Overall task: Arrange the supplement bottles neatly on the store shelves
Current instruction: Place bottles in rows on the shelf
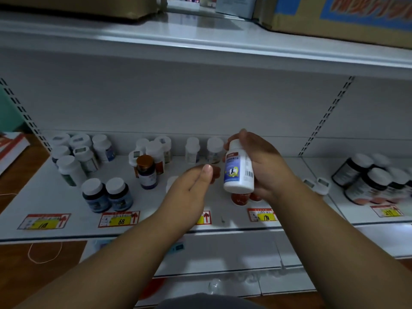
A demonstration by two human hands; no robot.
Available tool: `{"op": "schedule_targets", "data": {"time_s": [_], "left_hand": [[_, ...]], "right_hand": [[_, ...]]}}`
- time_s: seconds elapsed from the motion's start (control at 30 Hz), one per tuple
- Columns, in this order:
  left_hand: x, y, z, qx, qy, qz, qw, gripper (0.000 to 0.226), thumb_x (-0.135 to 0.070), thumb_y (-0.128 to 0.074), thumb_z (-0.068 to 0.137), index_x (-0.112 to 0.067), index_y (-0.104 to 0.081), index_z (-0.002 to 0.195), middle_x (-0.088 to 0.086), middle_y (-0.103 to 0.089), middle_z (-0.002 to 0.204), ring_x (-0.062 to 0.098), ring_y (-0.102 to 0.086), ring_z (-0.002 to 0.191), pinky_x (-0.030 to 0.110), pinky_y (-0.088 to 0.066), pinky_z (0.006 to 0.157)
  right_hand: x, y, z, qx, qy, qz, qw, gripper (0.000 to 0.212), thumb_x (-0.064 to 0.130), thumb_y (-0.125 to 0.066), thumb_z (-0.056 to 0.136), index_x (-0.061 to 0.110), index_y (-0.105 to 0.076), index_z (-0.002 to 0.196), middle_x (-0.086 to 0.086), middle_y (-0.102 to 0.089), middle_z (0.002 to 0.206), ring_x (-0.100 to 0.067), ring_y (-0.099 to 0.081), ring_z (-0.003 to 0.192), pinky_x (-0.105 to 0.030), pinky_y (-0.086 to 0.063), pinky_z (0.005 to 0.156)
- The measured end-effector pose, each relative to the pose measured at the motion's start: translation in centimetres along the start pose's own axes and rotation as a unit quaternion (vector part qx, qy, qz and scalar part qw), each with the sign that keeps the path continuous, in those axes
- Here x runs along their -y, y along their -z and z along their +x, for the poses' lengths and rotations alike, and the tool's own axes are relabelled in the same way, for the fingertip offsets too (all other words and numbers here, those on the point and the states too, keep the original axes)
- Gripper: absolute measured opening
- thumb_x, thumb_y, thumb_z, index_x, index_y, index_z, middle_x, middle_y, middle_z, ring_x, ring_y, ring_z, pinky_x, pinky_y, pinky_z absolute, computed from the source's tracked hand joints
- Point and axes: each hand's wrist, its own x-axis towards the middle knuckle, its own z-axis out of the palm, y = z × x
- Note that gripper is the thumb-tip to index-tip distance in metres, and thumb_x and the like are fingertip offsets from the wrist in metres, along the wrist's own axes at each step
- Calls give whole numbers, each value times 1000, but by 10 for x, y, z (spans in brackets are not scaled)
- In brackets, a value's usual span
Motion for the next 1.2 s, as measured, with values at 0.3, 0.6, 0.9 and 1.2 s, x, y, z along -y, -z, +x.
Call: {"op": "schedule_targets", "data": {"time_s": [0.3, 0.6, 0.9, 1.2], "left_hand": [[37, 20, 14, -27, -93, 286, 953, 40, -41, -41, 90, -24, -58, 122, -1, -58, 122, 13, -51, 111, 30, -43, 94], [86, 16, 38, 76, -147, 579, 799, 68, -48, -39, 95, -16, -19, 152, 7, -16, 160, 26, -17, 146, 37, -2, 114], [96, 14, 37, 91, -142, 582, 796, 71, -49, -35, 86, -8, -41, 143, 14, -43, 147, 30, -43, 134, 45, -23, 113], [98, 15, 40, 89, -142, 573, 802, 70, -47, -35, 84, -7, -45, 141, 14, -46, 144, 30, -46, 132, 46, -27, 111]], "right_hand": [[-20, 6, 14, -51, 57, -99, 992, 18, -4, -65, 85, 6, -53, 95, -6, -67, 87, -12, -67, 69, -26, -53, 59], [-58, 15, 40, 33, 121, -658, 742, 30, 17, -61, 89, 19, -54, 117, -4, -58, 118, -24, -55, 105, -25, -33, 74], [-82, 7, 52, 70, 73, -695, 712, 26, 16, -60, 87, 19, -53, 112, -6, -51, 120, -25, -53, 106, -32, -43, 85], [-82, 11, 52, 86, 89, -690, 713, 30, 26, -63, 88, 22, -54, 116, -1, -51, 117, -18, -51, 104, -28, -38, 82]]}}
